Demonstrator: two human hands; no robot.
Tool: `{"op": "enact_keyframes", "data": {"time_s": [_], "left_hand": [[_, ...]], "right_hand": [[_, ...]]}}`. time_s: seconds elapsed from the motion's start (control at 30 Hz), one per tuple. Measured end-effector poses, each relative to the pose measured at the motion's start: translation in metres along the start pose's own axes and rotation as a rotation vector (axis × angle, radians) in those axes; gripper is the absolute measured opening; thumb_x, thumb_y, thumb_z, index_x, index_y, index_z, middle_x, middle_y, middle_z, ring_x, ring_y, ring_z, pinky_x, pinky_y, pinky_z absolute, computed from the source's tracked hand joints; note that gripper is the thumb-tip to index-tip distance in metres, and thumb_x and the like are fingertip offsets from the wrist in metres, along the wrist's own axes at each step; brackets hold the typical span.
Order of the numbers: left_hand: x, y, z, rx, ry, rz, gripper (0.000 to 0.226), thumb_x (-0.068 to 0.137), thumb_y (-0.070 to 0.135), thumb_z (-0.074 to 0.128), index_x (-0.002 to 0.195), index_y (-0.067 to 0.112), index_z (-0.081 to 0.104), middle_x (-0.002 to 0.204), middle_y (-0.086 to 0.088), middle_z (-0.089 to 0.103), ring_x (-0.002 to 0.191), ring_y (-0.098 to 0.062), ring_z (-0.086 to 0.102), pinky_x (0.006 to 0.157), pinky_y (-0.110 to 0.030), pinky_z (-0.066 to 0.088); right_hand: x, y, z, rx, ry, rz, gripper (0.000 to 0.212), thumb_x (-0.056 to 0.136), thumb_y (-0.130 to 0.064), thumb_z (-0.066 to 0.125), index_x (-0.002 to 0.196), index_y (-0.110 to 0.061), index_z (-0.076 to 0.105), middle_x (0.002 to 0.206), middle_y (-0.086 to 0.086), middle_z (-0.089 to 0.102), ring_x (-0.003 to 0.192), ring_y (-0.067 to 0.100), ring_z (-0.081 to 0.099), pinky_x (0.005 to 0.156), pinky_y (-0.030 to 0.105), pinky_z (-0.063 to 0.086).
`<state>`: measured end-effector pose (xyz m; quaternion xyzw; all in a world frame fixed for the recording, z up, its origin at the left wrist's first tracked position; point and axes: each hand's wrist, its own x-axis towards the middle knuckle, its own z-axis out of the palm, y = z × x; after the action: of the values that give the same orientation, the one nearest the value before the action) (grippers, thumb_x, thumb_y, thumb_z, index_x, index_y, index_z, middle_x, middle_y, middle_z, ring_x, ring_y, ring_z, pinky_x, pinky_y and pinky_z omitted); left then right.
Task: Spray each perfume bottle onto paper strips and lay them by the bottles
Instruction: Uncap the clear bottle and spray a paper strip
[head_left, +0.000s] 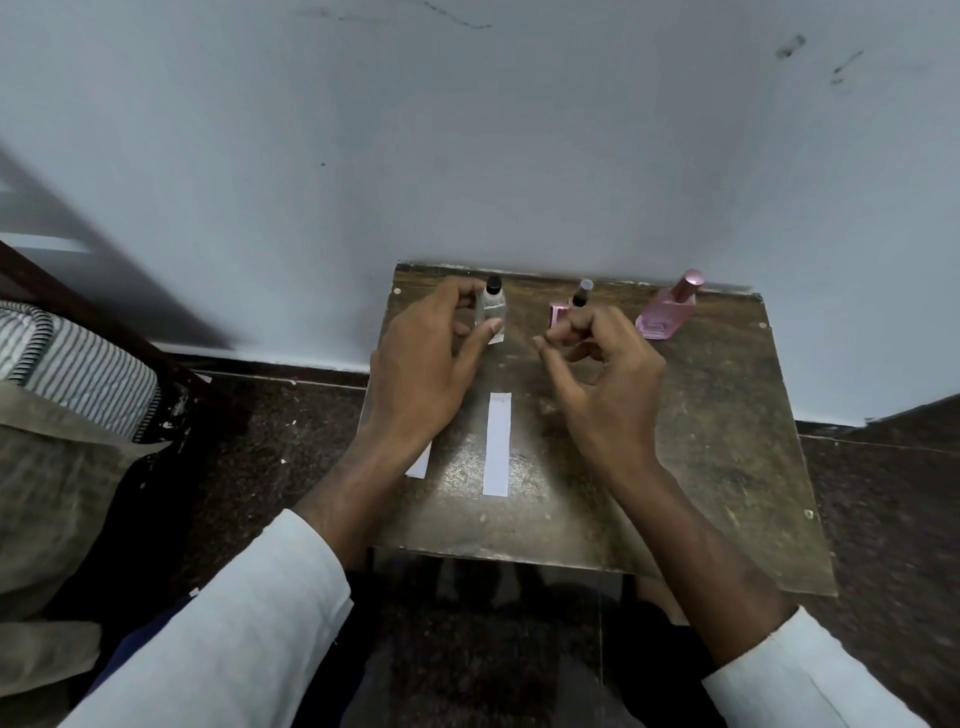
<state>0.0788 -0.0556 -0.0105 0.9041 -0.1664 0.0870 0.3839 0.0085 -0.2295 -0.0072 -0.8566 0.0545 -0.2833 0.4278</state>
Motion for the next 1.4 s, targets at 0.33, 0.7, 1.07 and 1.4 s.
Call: {"op": "enact_keyframes", "data": {"time_s": [0.33,0.7,1.07,1.4], "left_hand": [[-0.015,-0.004,-0.01,-0.023,0.008,0.033,0.035,0.099,0.041,0.075,0.13,0.026,0.068,0.104,0.023,0.069,0.087,0.004,0.067,0.069,-0.019,0.05],[-0.013,0.004,-0.007,-0.049,-0.015,0.056,0.036,0.098,0.044,0.075,0.13,0.032,0.066,0.108,0.018,0.075,0.09,0.001,0.071,0.078,-0.037,0.064],[-0.014,0.001,-0.001,-0.107,-0.068,0.063,0.042,0.094,0.056,0.076,0.128,0.032,0.069,0.106,0.02,0.076,0.09,0.005,0.071,0.084,-0.029,0.064],[-0.018,0.021,-0.007,-0.408,-0.227,0.023,0.029,0.091,0.033,0.086,0.116,0.022,0.077,0.104,0.014,0.08,0.097,-0.004,0.075,0.072,-0.028,0.061]], "right_hand": [[-0.01,0.007,-0.022,-0.016,-0.107,0.201,0.031,0.092,-0.008,0.074,0.118,-0.023,0.064,0.093,-0.011,0.074,0.08,0.004,0.068,0.07,0.011,0.053],[-0.012,0.025,-0.025,-0.154,-0.179,0.276,0.022,0.088,-0.029,0.086,0.106,-0.032,0.073,0.103,-0.013,0.07,0.091,0.004,0.066,0.082,0.026,0.059],[-0.012,0.03,-0.027,-0.241,-0.234,0.316,0.021,0.085,-0.025,0.089,0.102,-0.028,0.078,0.095,-0.018,0.072,0.085,-0.006,0.064,0.086,0.018,0.054],[-0.018,0.01,-0.034,-0.072,-0.238,-0.019,0.038,0.098,-0.032,0.075,0.131,-0.014,0.069,0.115,-0.002,0.07,0.095,0.007,0.063,0.081,0.017,0.051]]}}
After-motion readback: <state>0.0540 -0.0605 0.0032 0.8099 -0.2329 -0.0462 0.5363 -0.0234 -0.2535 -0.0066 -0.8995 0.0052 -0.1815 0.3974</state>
